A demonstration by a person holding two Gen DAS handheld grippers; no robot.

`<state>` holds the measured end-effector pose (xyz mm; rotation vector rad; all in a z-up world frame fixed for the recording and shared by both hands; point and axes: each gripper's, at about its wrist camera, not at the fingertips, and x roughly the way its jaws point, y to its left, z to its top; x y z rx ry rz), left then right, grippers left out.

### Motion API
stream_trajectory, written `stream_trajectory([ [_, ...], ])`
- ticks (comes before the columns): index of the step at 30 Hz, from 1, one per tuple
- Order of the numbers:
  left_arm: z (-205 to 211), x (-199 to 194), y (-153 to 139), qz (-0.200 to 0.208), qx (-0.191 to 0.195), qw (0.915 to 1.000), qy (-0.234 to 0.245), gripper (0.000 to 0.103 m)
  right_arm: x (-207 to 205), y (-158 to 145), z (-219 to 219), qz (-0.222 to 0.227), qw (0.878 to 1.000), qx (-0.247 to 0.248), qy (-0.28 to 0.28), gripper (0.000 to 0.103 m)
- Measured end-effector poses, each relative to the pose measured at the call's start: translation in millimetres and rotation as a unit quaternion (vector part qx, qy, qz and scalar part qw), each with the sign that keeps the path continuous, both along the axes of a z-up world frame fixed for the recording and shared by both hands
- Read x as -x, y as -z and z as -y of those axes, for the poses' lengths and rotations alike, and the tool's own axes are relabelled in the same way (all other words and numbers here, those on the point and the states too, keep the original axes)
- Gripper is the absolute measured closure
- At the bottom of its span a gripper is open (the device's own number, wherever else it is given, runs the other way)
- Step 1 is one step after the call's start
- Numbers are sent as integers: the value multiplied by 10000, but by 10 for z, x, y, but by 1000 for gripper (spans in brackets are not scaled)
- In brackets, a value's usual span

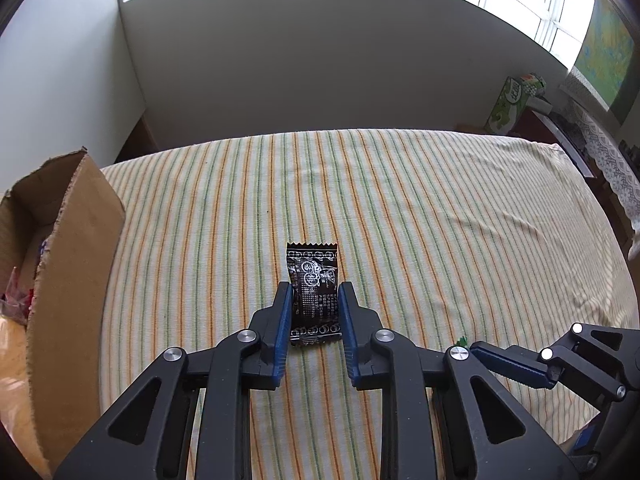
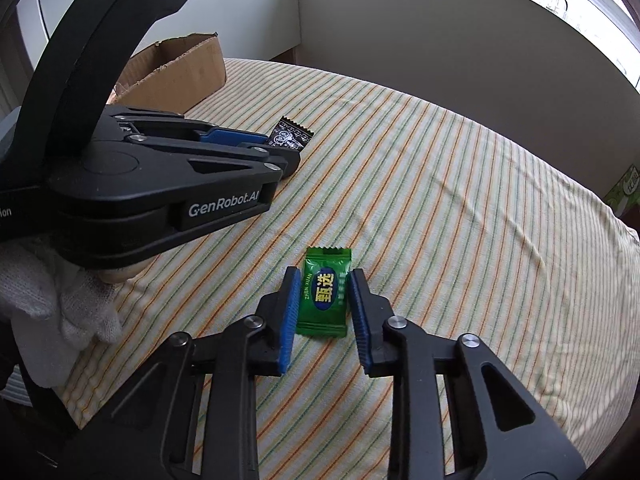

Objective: Organize snacks
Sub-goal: 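Grasp the green candy with the right tool while the left tool grasps the dark candy, then carry both candies over the cardboard box and open both tools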

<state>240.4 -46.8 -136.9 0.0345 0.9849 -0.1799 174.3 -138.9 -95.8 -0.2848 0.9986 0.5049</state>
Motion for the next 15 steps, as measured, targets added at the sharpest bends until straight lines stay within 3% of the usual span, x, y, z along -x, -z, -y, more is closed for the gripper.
stream_trajectory([
  [15,-153,452,-254,224,170,9996,33,82,183,-183,138,76,9994,-270,201,80],
])
